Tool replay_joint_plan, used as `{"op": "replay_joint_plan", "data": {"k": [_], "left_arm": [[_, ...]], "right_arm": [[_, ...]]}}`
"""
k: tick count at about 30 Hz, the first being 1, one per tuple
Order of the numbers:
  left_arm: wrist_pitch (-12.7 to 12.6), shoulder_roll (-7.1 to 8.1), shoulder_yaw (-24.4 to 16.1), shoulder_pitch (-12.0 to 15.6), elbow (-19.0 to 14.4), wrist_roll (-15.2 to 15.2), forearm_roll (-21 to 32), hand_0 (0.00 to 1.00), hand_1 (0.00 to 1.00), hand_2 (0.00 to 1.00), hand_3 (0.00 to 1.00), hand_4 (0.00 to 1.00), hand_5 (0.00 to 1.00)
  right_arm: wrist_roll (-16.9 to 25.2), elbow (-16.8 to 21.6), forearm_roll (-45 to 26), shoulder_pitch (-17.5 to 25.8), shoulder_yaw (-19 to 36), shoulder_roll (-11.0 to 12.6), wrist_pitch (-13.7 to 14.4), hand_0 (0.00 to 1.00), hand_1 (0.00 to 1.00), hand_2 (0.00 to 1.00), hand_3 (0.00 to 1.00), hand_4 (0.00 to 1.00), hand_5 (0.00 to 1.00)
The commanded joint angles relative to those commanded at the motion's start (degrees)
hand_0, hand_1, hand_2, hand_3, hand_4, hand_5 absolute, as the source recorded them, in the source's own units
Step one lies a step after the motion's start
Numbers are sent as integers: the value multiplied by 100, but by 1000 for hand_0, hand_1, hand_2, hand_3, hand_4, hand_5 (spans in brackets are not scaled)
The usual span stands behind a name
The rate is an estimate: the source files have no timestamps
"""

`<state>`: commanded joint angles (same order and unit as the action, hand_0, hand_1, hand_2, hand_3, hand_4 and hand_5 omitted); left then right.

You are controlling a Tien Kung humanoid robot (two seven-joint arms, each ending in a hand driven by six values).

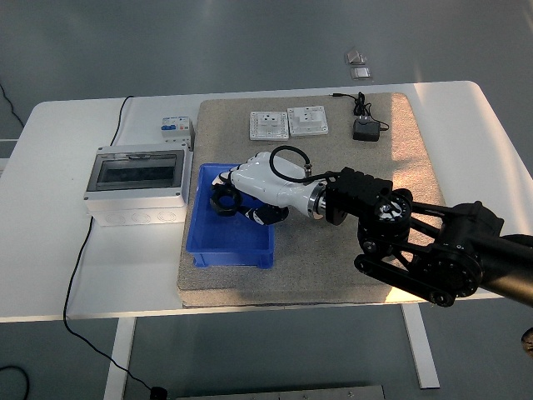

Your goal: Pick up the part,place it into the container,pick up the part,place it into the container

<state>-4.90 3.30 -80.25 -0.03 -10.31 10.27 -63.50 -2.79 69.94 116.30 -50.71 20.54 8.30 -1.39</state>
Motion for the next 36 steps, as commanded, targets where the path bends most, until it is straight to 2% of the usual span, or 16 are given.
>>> {"op": "replay_joint_plan", "data": {"k": [4,5,10,11,16,17,22,23,34,35,36], "left_arm": [[-4,4,3,10,0,-13,14,736,727,752,814,832,803],[-5,5,6,13,0,-15,20,736,727,751,814,833,803],[-11,18,67,28,0,-45,79,736,727,751,814,833,803],[-12,20,74,30,0,-48,86,736,727,750,813,833,802],[-16,29,94,36,0,-59,105,736,727,750,813,833,802],[-18,31,97,36,0,-59,103,734,727,750,813,834,802],[-25,29,115,44,0,-62,121,734,727,750,813,834,802],[-27,28,117,46,0,-63,123,733,726,750,811,833,801],[-30,25,122,48,0,-68,133,732,726,750,810,833,800],[-31,25,120,47,0,-68,132,731,726,749,810,833,798],[-31,25,118,46,0,-67,130,731,726,749,810,833,798]], "right_arm": [[-220,-95,153,-66,-153,-76,-216,644,468,643,657,224,2],[-249,-102,155,-77,-183,-87,-244,690,565,683,675,222,2],[-309,-131,105,-118,-315,-138,-302,690,565,683,675,222,2],[-317,-136,98,-124,-334,-144,-307,868,772,759,705,238,2],[-334,-142,78,-149,-429,-165,-311,868,772,759,705,238,2],[-332,-141,83,-148,-431,-165,-303,970,855,824,726,267,2],[-331,-142,111,-115,-396,-164,-263,970,855,824,726,267,2],[-332,-140,116,-104,-390,-162,-257,998,897,858,772,277,2],[-356,-135,-6,-57,-373,-135,-226,998,925,890,796,293,2],[-366,-136,-15,-58,-379,-135,-232,998,928,901,846,368,2],[-373,-135,-9,-60,-382,-135,-234,998,928,901,846,368,2]]}}
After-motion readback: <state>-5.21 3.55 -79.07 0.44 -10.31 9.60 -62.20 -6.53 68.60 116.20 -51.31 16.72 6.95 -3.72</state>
